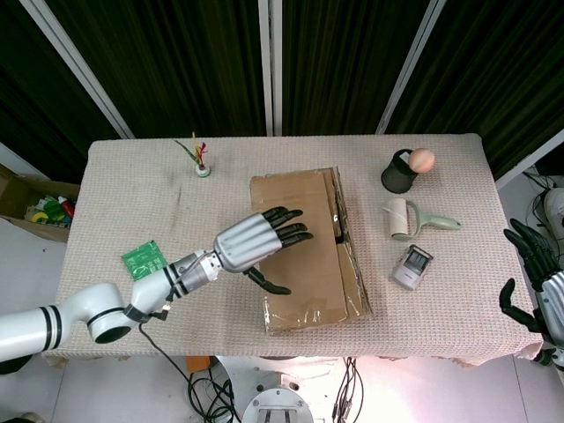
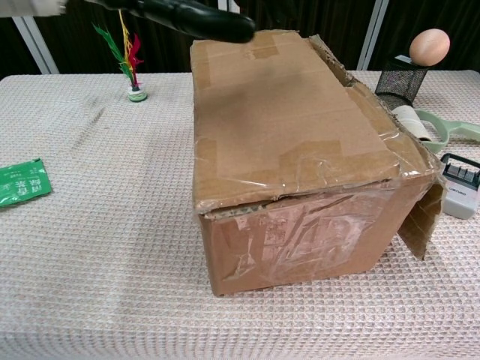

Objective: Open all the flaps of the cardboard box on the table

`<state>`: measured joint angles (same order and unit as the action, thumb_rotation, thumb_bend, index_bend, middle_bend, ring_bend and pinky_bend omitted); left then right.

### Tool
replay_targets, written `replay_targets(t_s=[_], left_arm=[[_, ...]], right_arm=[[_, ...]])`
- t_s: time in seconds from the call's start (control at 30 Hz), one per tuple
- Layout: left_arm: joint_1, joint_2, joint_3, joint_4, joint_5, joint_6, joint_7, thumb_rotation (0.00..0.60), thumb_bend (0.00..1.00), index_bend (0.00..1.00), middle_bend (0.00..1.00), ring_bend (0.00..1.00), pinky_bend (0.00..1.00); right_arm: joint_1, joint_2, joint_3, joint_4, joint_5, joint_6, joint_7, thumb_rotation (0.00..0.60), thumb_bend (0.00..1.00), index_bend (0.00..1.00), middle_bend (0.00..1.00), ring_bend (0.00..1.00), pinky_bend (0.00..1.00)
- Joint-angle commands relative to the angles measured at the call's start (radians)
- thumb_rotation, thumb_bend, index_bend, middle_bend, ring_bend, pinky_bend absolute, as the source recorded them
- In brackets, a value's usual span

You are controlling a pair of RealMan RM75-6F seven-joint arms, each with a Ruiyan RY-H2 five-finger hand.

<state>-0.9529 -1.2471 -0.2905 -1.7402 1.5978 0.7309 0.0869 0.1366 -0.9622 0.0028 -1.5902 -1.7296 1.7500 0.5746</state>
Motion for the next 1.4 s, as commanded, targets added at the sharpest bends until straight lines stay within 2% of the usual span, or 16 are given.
replay_targets(t_s=[0.03,0.17,0.33,0.63,0.97,1.07,1.2,1.3,1.4], left_arm=[[-0.094,-0.08,-0.028,0.081,-0.061,-0.077,0.05,0.0,0.0,0.15,0.15,0.05,0.16],[-0.163,-0.124,-0.045,0.129,-0.106,-0.12,0.076,0.0,0.0,0.14,0.15,0.05,0.16],[-0.223,-0.155,-0.035,0.184,-0.169,-0.176,0.112,0.0,0.0,0.14,0.15,0.06,0.16],[-0.288,-0.213,-0.014,0.259,-0.215,-0.186,0.122,0.0,0.0,0.18,0.16,0.06,0.16],[-0.32,-0.214,0.023,0.284,-0.227,-0.19,0.117,0.0,0.0,0.21,0.21,0.06,0.16],[-0.326,-0.207,0.033,0.284,-0.229,-0.186,0.122,0.0,0.0,0.24,0.26,0.06,0.16],[-0.328,-0.189,0.037,0.266,-0.234,-0.178,0.118,0.0,0.0,0.34,0.35,0.06,0.16],[-0.328,-0.173,0.038,0.248,-0.238,-0.171,0.105,0.0,0.0,0.4,0.38,0.06,0.16],[-0.327,-0.152,0.038,0.221,-0.238,-0.165,0.093,0.0,0.0,0.41,0.39,0.06,0.16]], right_arm=[[-0.025,-0.02,-0.007,0.036,0.011,0.017,0.038,0.57,0.78,0.0,0.0,0.0,0.0],[-0.032,-0.03,-0.004,0.06,0.021,0.014,0.066,0.569,0.78,0.0,0.0,0.0,0.0],[-0.033,-0.039,0.003,0.085,0.024,0.01,0.094,0.571,0.78,0.0,0.0,0.0,0.0],[-0.025,-0.061,0.013,0.129,0.031,-0.014,0.138,0.569,0.78,0.0,0.01,0.0,0.0],[-0.028,-0.068,0.021,0.146,0.032,-0.013,0.153,0.571,0.78,0.0,0.01,0.0,0.0],[-0.028,-0.069,0.023,0.148,0.029,-0.012,0.156,0.57,0.78,0.0,0.01,0.0,0.0],[-0.028,-0.069,0.025,0.148,0.028,-0.014,0.164,0.571,0.78,0.0,0.01,0.0,0.0],[-0.027,-0.067,0.025,0.146,0.026,-0.016,0.167,0.57,0.78,0.0,0.01,0.0,0.0],[-0.026,-0.067,0.026,0.142,0.023,-0.016,0.164,0.571,0.78,0.0,0.01,0.0,0.0]])
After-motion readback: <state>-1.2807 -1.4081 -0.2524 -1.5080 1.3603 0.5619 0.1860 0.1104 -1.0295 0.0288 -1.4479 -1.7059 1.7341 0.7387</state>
